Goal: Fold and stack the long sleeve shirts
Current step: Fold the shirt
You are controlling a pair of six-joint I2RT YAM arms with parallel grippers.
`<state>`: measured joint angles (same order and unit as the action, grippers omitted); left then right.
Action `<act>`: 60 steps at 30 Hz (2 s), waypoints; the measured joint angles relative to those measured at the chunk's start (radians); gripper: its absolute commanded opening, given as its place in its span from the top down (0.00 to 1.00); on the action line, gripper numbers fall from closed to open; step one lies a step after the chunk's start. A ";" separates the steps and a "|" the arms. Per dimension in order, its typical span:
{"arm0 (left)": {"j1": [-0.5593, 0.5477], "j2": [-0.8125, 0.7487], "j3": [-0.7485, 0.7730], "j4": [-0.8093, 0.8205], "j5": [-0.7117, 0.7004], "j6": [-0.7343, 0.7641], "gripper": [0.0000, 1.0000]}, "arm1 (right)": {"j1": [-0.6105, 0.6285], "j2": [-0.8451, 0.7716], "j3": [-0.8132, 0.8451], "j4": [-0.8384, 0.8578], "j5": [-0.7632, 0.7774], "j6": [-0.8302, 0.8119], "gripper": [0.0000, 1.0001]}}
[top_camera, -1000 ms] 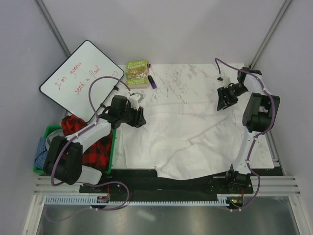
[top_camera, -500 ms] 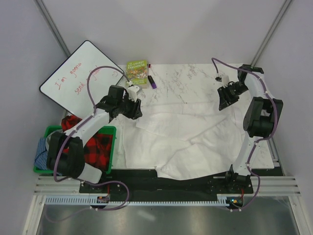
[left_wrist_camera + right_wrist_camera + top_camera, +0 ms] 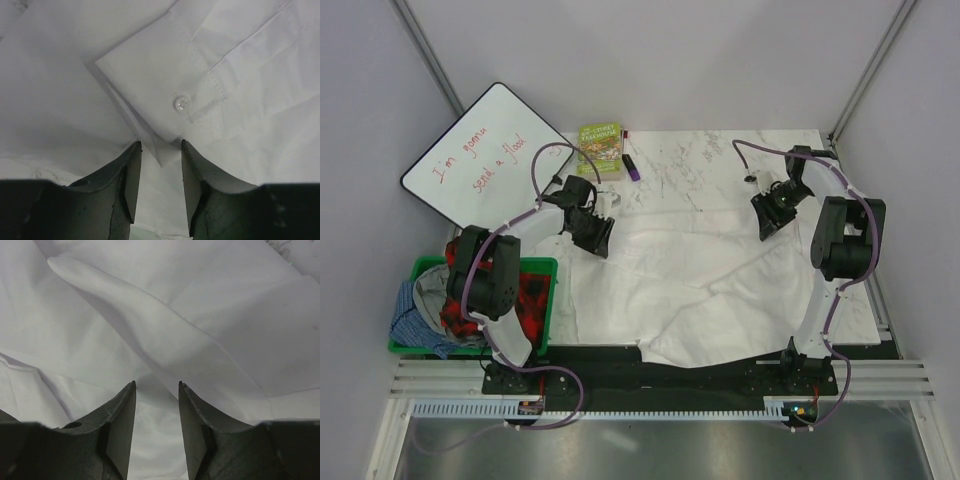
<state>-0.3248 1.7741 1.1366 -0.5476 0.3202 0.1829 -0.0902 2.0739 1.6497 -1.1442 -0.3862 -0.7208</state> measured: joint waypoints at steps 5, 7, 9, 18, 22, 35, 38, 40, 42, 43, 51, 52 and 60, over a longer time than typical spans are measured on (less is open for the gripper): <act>-0.001 0.000 0.060 -0.013 0.028 0.010 0.52 | -0.004 0.000 0.002 -0.004 -0.008 0.003 0.50; -0.002 0.000 0.090 -0.016 0.029 0.010 0.51 | -0.004 0.000 0.013 -0.020 -0.016 0.003 0.50; -0.002 0.000 0.115 -0.018 0.029 0.010 0.48 | -0.004 0.000 0.035 -0.030 -0.023 0.007 0.50; -0.002 0.074 0.196 -0.023 0.020 0.011 0.44 | -0.009 0.032 0.173 -0.046 -0.042 0.036 0.40; -0.002 0.115 0.201 -0.028 -0.006 0.013 0.44 | -0.013 0.085 0.203 -0.049 -0.044 0.052 0.39; -0.002 0.155 0.229 -0.026 -0.002 0.010 0.70 | -0.043 0.200 0.209 -0.049 -0.072 0.151 0.29; -0.002 0.155 0.230 -0.026 0.006 0.008 0.80 | -0.051 0.202 0.211 -0.055 -0.088 0.160 0.28; -0.002 0.156 0.232 -0.026 0.007 0.008 0.87 | -0.053 0.203 0.212 -0.058 -0.089 0.164 0.27; 0.002 0.156 0.234 -0.024 0.009 0.008 0.98 | -0.054 0.203 0.212 -0.063 -0.089 0.167 0.27; 0.003 0.156 0.236 -0.024 0.011 0.006 0.98 | -0.055 0.203 0.212 -0.065 -0.089 0.167 0.27; 0.027 0.153 0.240 -0.021 0.014 0.005 0.98 | -0.057 0.203 0.212 -0.072 -0.087 0.167 0.27; 0.031 0.151 0.240 -0.021 0.013 0.004 0.98 | -0.058 0.203 0.212 -0.072 -0.087 0.167 0.26; 0.076 0.070 0.184 0.008 -0.019 -0.013 0.98 | -0.068 0.209 0.231 -0.090 -0.089 0.167 0.24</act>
<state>-0.2489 1.8442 1.3209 -0.5392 0.3016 0.1703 -0.1577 2.2826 1.8805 -1.2346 -0.4755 -0.5537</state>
